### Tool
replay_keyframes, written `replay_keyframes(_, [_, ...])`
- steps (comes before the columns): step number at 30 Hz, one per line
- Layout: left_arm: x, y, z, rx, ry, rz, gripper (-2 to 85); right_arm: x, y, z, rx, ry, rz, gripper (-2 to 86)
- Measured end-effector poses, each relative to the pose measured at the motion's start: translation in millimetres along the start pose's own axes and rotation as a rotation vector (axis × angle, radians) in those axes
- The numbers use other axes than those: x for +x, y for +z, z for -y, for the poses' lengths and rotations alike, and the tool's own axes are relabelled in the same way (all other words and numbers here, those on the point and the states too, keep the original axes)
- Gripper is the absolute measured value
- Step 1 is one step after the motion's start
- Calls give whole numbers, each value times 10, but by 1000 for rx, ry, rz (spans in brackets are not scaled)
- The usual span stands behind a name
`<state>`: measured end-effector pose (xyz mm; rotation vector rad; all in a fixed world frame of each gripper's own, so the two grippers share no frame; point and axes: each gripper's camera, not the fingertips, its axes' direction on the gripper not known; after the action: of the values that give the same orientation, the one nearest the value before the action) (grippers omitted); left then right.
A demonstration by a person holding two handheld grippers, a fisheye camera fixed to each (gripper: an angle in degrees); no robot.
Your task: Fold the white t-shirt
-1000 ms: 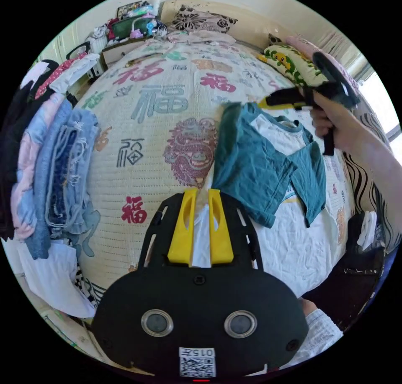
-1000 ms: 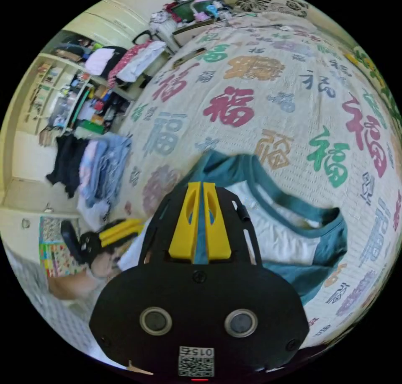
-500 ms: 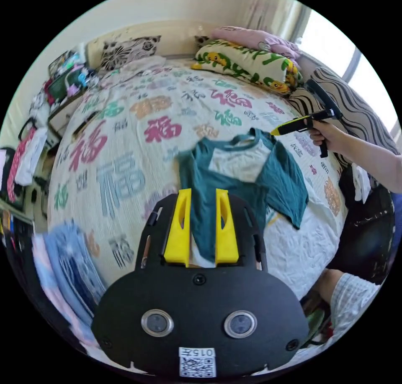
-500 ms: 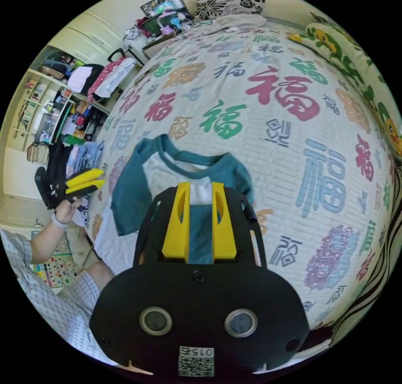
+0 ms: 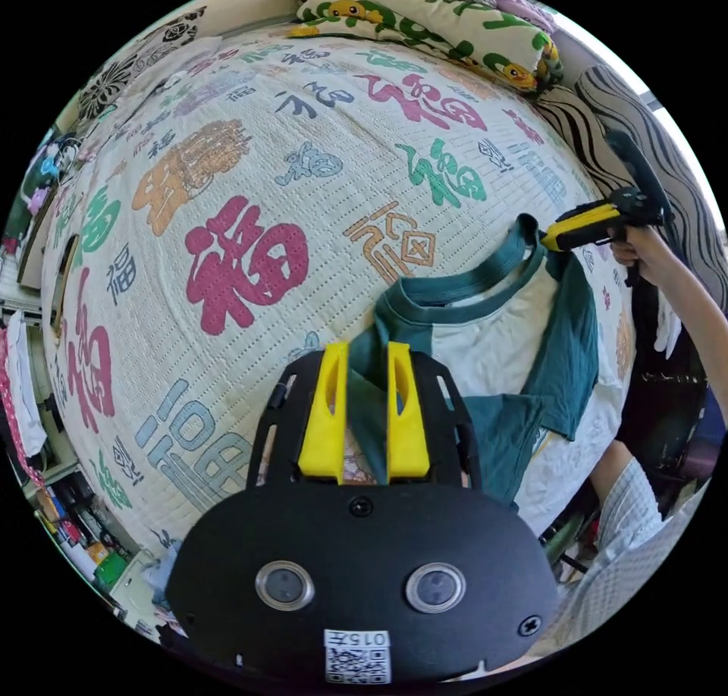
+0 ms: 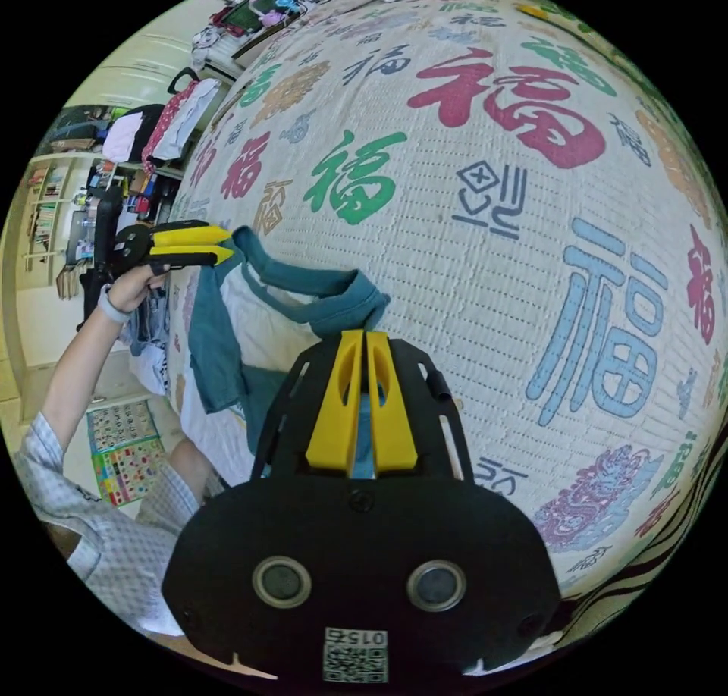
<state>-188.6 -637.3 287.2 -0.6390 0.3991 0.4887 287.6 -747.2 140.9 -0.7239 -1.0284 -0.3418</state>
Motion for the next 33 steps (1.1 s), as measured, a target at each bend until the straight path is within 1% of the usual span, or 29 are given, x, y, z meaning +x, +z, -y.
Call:
replay_keyframes(1, [-10, 6, -3, -9, -6, -25, 27, -8, -21, -47, 15, -2, -30, 2])
replay_keyframes(2, [-18, -24, -21, -4, -18, -10, 19, -20, -80, -138, 51, 0, -87, -1])
replay_keyframes(3, [-10, -111, -56, 50, -24, 25, 14, -16, -157, -221, 92, 20, -111, -2])
replay_keyframes(5, [-29, -242, -87, 110, -66, 26, 8, -14, -286, -329, 152, 47, -108, -4])
replay_keyframes(7, [12, -373, -123, 170, -72, 59, 5, -64, -393, -421, 189, 51, -151, -4])
replay_keyframes(9, [121, -537, -197, 248, -67, 106, 3, -175, -502, -575, 242, 43, -229, -5])
replay_keyframes(13, [359, -670, -397, 339, -28, 200, 2, -316, -569, -962, 323, 19, -267, -5])
replay_keyframes(16, [603, -660, -728, 407, 46, 245, 2, -420, -542, -1434, 359, -31, -288, -5])
replay_keyframes(19, [855, -642, -1265, 485, 79, 219, 3, -549, -487, -2106, 415, -80, -209, -5])
replay_keyframes(23, [1407, -554, -2371, 574, 132, 178, 3, -885, -231, -3225, 406, -149, -144, -5])
replay_keyframes(25, [1635, -467, -2854, 585, 152, 145, 3, -1028, -63, -3703, 388, -166, -112, -4])
replay_keyframes(27, [1936, -255, -3422, 545, 212, 120, 3, -1184, 232, -4267, 342, -183, -87, -4])
replay_keyframes(30, [2216, 120, -3968, 470, 203, 42, 3, -1271, 684, -4795, 254, -147, -45, -4])
replay_keyframes(33, [2430, 456, -4247, 376, 177, 28, 3, -1262, 1080, -5121, 175, -104, -41, -4])
